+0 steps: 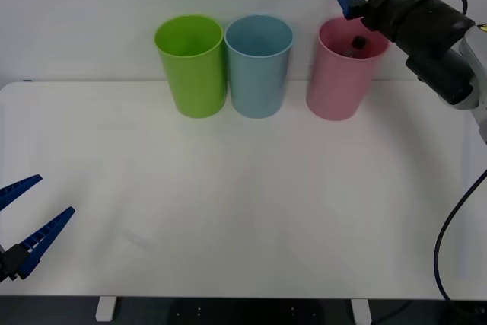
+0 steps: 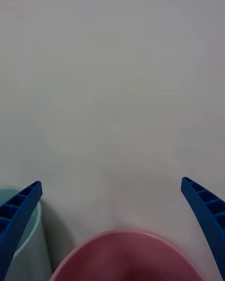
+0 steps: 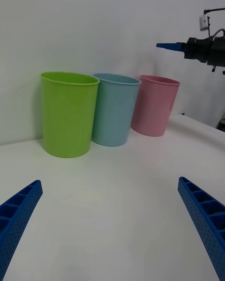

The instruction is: Grasp the object on the table and drop it into the matching bin: aluminum can to the light blue bin, PET bottle to the pink bin.

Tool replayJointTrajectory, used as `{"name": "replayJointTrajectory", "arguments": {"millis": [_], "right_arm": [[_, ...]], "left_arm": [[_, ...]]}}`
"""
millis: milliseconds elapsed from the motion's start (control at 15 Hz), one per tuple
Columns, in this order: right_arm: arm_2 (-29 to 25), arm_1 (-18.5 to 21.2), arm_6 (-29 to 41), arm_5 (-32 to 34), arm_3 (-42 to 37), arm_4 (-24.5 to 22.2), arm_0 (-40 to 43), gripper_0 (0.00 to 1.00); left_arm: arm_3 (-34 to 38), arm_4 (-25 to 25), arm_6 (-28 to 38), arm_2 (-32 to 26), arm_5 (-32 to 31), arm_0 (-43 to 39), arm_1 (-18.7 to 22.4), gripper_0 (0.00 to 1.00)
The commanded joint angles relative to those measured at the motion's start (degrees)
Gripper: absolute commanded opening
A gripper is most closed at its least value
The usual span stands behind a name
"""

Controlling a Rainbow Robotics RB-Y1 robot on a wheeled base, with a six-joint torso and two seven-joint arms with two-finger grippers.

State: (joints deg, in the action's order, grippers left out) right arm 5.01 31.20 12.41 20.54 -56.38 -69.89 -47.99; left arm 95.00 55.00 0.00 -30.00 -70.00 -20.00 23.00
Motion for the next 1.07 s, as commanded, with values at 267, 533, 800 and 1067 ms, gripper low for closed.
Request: {"name": "replayJointTrajectory", "arguments": {"millis": [267, 533, 800, 1067], "right_arm": [[-0.09, 0.09, 0.33, 0.11, -13.67, 1.16, 8.79, 1.0], [-0.09, 0.97, 0.16, 1.17, -25.97, 1.6, 18.37, 1.0], [0.18, 2.55, 0.07, 1.78, -37.31, 2.83, 28.39, 1.0], [0.18, 5.89, -0.02, 1.69, -48.3, 5.56, 40.43, 1.0]], "left_arm": [[0.0, 0.0, 0.0, 0.0, 0.0, 0.0, 0.0, 1.0], [0.0, 0.0, 0.0, 0.0, 0.0, 0.0, 0.0, 1.0], [0.0, 0.0, 0.0, 0.0, 0.0, 0.0, 0.0, 1.0], [0.0, 0.0, 0.0, 0.0, 0.0, 0.0, 0.0, 1.0]]}}
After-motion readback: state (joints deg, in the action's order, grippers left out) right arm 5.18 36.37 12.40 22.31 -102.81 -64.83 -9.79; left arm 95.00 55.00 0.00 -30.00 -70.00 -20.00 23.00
